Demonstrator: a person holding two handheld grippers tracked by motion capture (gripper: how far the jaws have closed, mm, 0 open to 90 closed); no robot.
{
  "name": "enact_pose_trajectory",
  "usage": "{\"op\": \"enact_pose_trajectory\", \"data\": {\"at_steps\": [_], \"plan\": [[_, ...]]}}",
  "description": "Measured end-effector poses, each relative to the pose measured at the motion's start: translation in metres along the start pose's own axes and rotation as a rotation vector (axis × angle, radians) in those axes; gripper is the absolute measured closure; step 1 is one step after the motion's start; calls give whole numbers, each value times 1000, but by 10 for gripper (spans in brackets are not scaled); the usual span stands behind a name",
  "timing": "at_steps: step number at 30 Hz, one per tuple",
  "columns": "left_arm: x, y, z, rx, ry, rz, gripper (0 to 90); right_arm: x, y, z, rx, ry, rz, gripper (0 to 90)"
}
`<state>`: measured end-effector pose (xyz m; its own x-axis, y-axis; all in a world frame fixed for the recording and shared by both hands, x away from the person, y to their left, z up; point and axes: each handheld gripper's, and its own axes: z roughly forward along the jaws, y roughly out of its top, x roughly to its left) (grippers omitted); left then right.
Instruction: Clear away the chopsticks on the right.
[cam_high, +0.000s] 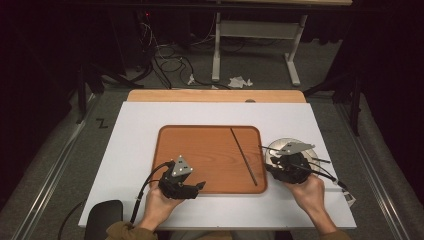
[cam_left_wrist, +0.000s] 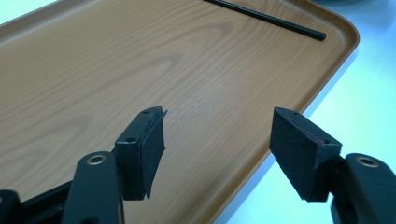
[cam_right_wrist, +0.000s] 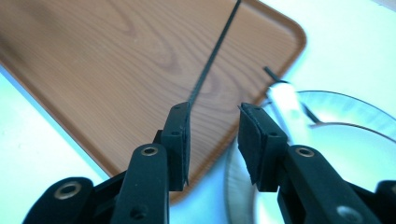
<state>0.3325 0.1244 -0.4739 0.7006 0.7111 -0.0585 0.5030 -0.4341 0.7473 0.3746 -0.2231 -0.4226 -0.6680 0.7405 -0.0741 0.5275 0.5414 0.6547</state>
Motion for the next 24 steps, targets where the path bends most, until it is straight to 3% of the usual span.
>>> {"op": "enact_pose_trajectory", "data": {"at_steps": [4, 13, 20, 24], "plan": [[0, -1, -2, -1, 6, 2, 355, -19, -3, -12, -19, 10, 30, 673], [0, -5, -7, -7, 20, -15, 354, -63, -15, -36, -48, -73, 76, 683], [1, -9, -11, -4, 34, -34, 353, -98, -28, -41, -52, -100, 125, 697], [1, -12, -12, -1, 41, -41, 353, -113, -34, -39, -31, -139, 140, 709]]}}
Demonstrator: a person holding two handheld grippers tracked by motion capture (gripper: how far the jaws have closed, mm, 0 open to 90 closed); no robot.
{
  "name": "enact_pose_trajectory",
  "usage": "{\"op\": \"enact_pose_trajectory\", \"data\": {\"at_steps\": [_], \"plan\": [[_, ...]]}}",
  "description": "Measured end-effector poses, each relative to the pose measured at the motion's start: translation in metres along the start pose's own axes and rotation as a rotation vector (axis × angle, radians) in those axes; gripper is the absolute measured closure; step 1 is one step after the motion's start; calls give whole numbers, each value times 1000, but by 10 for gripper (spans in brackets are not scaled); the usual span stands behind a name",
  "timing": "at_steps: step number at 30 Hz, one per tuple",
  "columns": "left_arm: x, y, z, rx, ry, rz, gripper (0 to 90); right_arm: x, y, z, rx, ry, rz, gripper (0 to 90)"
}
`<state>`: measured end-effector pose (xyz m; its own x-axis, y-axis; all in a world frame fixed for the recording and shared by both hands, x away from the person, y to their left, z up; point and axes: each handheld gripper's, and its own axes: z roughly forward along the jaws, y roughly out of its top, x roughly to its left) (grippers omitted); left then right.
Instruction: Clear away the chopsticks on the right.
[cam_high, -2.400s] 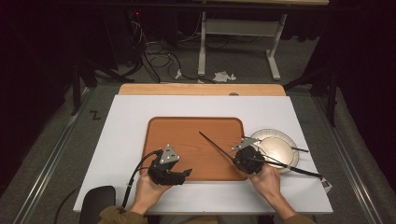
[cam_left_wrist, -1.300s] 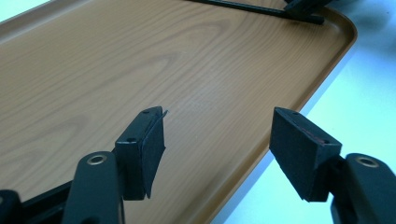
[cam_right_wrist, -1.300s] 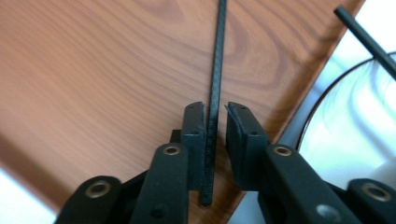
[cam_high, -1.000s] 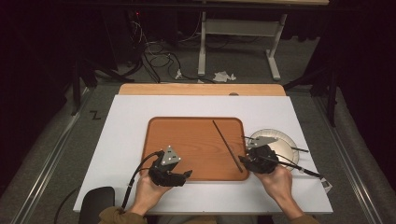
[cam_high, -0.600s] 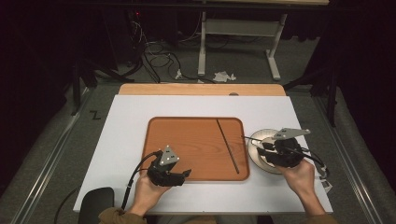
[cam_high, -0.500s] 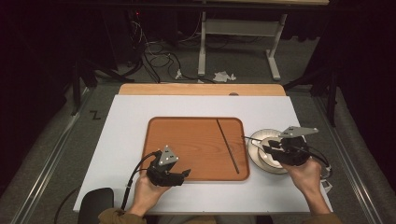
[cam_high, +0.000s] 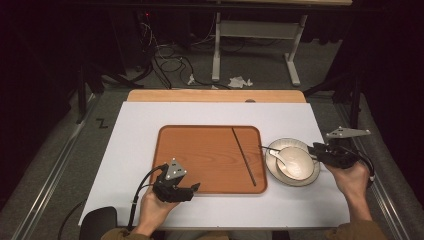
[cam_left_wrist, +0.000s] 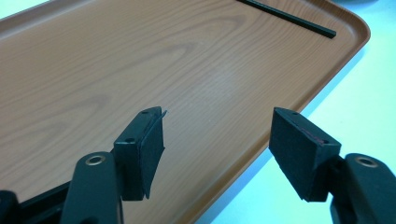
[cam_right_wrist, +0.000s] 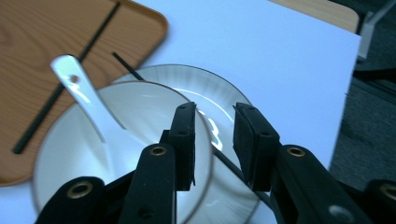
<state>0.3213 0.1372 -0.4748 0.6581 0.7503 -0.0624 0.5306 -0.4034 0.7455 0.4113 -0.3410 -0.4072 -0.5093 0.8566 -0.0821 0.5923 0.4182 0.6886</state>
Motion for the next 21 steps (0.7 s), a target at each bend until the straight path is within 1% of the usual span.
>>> {"op": "enact_pose_trajectory", "data": {"at_steps": [3, 5, 6, 8, 13, 18, 20, 21], "plan": [[1, -2, -2, -1, 5, -10, 353, -9, -4, 7, 30, -24, 19, 720], [2, -3, -3, -1, 7, -15, 353, -13, -8, 13, 55, -33, 18, 727], [2, -3, -3, -1, 10, -17, 353, -17, -11, 18, 79, -36, 25, 730], [3, -4, -3, -2, 10, -24, 353, -18, -12, 20, 87, -32, 28, 730], [3, -4, -3, 1, 9, -29, 353, -22, -17, 30, 158, -20, 18, 725], [3, -4, -2, 0, 4, -30, 353, -22, -19, 35, 184, -4, 5, 712], [3, -4, -3, -2, 1, -34, 353, -21, -19, 38, 203, -8, -6, 702], [4, -4, -3, -2, 3, -33, 353, -21, -20, 40, 212, 1, -10, 700]]}}
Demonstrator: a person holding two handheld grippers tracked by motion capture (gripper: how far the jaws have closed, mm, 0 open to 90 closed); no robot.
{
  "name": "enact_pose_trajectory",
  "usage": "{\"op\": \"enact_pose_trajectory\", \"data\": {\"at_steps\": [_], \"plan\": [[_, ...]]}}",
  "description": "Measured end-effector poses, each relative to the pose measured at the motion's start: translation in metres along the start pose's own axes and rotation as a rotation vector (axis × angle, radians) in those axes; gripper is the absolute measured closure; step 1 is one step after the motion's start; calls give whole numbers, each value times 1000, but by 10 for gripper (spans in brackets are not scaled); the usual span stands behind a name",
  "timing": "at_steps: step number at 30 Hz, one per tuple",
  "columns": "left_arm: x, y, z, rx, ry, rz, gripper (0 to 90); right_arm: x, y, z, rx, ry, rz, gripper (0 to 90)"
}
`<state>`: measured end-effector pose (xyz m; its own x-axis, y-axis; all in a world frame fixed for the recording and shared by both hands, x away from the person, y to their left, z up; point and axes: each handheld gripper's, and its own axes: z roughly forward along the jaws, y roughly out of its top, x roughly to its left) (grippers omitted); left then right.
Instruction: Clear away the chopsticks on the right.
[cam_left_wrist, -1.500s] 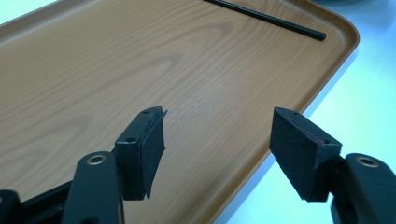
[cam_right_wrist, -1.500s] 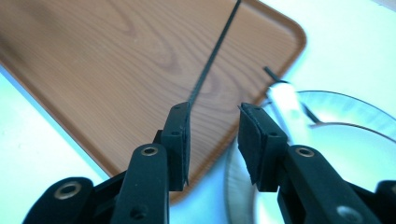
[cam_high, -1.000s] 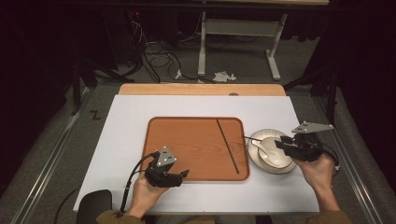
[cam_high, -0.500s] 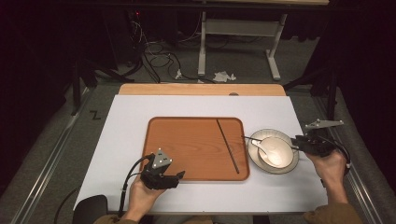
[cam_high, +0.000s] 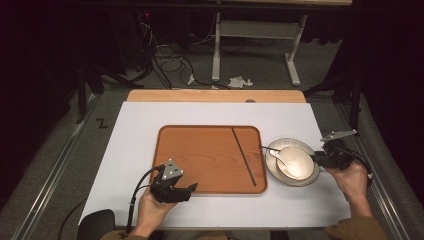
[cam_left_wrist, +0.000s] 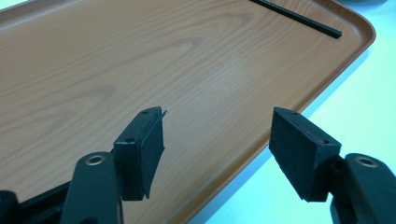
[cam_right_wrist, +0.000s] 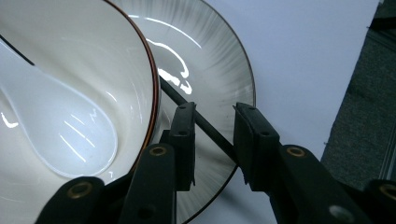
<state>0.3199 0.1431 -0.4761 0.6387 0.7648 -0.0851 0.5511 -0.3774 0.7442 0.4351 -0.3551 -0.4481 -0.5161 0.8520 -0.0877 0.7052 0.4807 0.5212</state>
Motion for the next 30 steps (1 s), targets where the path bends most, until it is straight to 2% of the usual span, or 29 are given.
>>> {"op": "enact_pose_trajectory", "data": {"at_steps": [3, 10, 13, 16, 23, 25, 30], "plan": [[0, 0, 0, 1, -1, -3, 353, 1, 1, 5, 33, -15, -22, 696], [1, -2, -1, 2, 3, -16, 353, 3, 4, 9, 40, -20, -45, 775], [1, -4, -2, 0, 6, -24, 352, 0, 3, 12, 30, 13, -33, 811], [2, -6, -4, 0, 12, -30, 352, -2, 4, 13, 31, 16, -32, 856], [3, -8, -7, -1, 18, -41, 352, -2, 8, 16, 25, 26, -36, 865], [3, -8, -8, 0, 21, -39, 352, -2, 9, 15, 20, 22, -36, 865], [2, -8, -7, 2, 23, -33, 352, -3, 11, 5, -43, 19, -9, 866]]}}
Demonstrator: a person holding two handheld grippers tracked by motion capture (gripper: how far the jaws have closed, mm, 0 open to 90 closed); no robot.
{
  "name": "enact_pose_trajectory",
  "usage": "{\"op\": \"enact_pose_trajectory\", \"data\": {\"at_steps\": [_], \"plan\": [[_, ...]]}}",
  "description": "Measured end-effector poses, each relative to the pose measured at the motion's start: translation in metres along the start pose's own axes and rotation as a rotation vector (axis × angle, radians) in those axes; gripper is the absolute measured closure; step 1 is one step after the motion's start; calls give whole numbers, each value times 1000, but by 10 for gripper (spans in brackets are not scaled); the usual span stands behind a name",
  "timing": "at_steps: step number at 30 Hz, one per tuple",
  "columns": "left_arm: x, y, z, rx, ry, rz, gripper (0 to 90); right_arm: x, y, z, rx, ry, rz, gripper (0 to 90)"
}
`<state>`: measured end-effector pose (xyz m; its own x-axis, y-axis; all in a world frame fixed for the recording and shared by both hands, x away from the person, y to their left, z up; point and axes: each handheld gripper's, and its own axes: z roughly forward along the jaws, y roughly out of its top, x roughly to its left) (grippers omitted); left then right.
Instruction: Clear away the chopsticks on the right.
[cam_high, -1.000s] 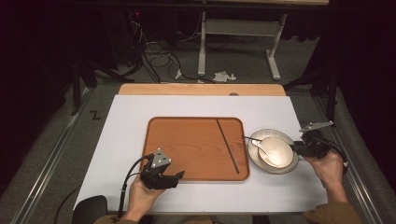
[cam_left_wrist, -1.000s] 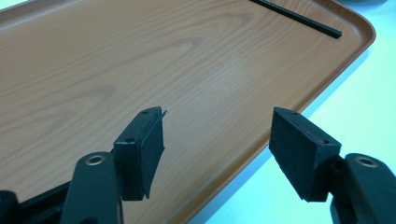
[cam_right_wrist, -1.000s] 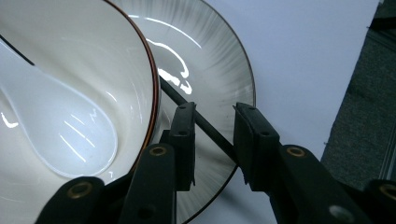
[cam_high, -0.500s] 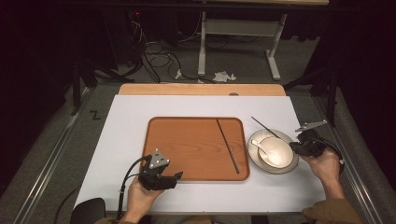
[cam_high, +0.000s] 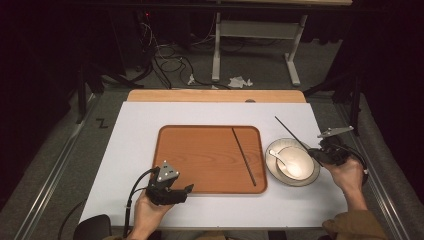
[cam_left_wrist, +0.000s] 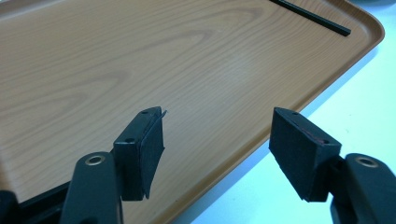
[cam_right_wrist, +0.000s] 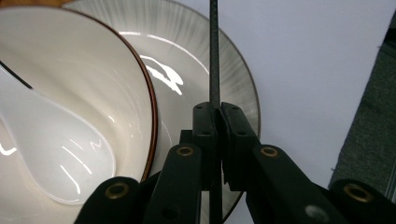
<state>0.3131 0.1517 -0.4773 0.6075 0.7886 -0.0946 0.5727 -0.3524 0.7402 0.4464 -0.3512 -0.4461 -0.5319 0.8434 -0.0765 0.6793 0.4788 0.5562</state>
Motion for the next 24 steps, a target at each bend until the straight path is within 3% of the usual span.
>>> {"op": "enact_pose_trajectory", "data": {"at_steps": [4, 8, 24], "plan": [[-1, 0, 0, 1, 1, 6, 352, 4, 5, -15, -59, -9, 7, 866], [-1, 2, 2, 5, -1, 12, 351, 16, 15, -29, -104, -9, -19, 866], [-3, 11, 11, 6, -35, 49, 351, 55, 22, -57, -149, 64, -21, 864]]}}
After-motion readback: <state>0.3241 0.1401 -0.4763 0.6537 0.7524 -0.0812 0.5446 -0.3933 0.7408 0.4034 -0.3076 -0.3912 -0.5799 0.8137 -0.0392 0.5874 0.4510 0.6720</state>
